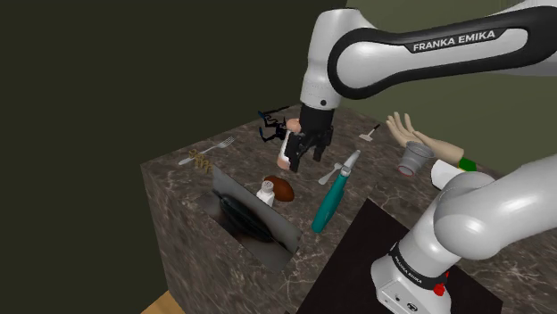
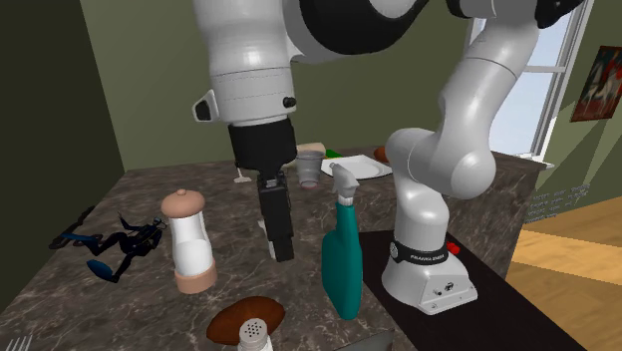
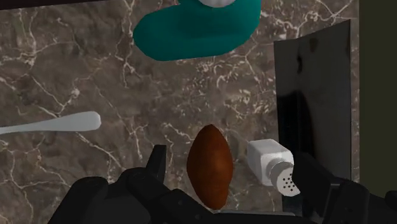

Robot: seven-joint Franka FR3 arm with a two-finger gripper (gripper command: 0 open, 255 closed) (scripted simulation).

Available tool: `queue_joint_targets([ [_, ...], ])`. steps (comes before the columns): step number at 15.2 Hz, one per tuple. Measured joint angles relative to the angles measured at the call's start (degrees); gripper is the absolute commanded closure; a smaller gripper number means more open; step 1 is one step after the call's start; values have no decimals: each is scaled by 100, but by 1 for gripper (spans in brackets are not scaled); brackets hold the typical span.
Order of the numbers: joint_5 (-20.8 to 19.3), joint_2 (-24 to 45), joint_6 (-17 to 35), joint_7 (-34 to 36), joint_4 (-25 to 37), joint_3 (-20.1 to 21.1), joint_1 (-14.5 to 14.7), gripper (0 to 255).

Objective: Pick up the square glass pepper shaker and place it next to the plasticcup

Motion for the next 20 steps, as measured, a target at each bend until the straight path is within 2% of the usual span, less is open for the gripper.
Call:
queue_joint_targets([
  [7, -164, 1252, 872, 911, 558, 798, 91, 0],
  [15, -224, 1615, 1550, 1062, 281, 949, 99, 0],
  [20, -223, 1623, 1605, 1059, 239, 946, 103, 0],
])
